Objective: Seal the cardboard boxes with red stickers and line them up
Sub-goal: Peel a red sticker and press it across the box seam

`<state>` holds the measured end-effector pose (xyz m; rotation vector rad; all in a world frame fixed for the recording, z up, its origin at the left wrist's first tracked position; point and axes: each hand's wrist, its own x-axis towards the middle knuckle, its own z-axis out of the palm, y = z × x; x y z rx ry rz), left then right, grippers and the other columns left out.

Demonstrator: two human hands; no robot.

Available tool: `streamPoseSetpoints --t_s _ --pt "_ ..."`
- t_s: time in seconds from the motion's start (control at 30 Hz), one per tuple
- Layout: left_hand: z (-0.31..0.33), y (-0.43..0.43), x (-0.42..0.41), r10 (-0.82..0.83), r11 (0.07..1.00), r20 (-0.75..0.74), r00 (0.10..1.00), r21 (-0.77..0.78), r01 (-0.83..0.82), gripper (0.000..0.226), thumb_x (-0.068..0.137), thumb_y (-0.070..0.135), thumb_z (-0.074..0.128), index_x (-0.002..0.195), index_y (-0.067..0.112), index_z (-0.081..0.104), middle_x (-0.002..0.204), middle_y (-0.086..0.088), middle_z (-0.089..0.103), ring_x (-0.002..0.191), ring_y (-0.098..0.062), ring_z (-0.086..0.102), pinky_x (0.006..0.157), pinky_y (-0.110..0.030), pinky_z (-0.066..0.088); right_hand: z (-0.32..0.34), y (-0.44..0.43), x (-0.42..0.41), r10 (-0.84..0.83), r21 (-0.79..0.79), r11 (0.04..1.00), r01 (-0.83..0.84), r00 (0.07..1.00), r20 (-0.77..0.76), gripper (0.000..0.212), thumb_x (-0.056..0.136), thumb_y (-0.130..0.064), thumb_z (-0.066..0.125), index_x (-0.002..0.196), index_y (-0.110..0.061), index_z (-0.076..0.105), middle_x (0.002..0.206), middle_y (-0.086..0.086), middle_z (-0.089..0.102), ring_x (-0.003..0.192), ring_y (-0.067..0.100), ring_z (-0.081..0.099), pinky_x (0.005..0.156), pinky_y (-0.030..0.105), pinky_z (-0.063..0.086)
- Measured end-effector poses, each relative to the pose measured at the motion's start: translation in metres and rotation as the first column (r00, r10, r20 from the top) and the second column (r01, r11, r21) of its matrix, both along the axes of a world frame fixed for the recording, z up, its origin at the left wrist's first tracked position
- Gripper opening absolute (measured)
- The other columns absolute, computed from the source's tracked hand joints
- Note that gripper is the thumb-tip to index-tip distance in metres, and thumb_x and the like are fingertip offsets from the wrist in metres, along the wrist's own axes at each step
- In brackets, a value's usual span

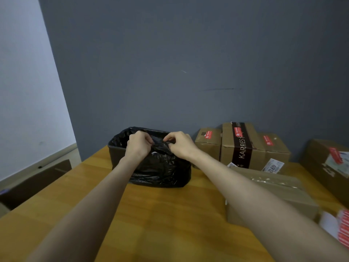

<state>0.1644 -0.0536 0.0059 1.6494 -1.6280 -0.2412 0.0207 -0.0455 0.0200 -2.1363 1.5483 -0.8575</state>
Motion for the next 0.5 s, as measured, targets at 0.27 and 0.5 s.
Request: streamPoseSetpoints --t_s 0.27,0.5 --pt "0.020 0.019 -0.018 -0.102 0.991 0.031 0.994 -0.083 0.105 0.032 0.094 0.010 0.048 0.122 0.014 0.061 0.119 -0.013 0.064 0.105 -0.029 0.060 0.089 -0.035 0.048 0.011 0.020 -0.022 -0.001 -0.136 0.991 0.019 0.992 0.129 0.033 0.090 -0.003 0.049 0.118 -0.013 0.063 0.124 0.001 0.062 0.121 0.015 0.050 0.095 0.017 0.033" --pt "0.030 0.073 -0.104 -0.384 0.880 0.134 0.913 -0.245 0.406 0.030 0.090 0.006 0.049 0.113 0.014 0.067 0.125 -0.001 0.062 0.116 -0.019 0.054 0.090 -0.014 0.034 0.026 0.070 -0.088 -0.001 -0.303 0.945 0.121 0.930 0.368 0.028 0.084 0.003 0.050 0.093 -0.017 0.067 0.095 -0.005 0.065 0.100 0.011 0.060 0.090 0.021 0.047"
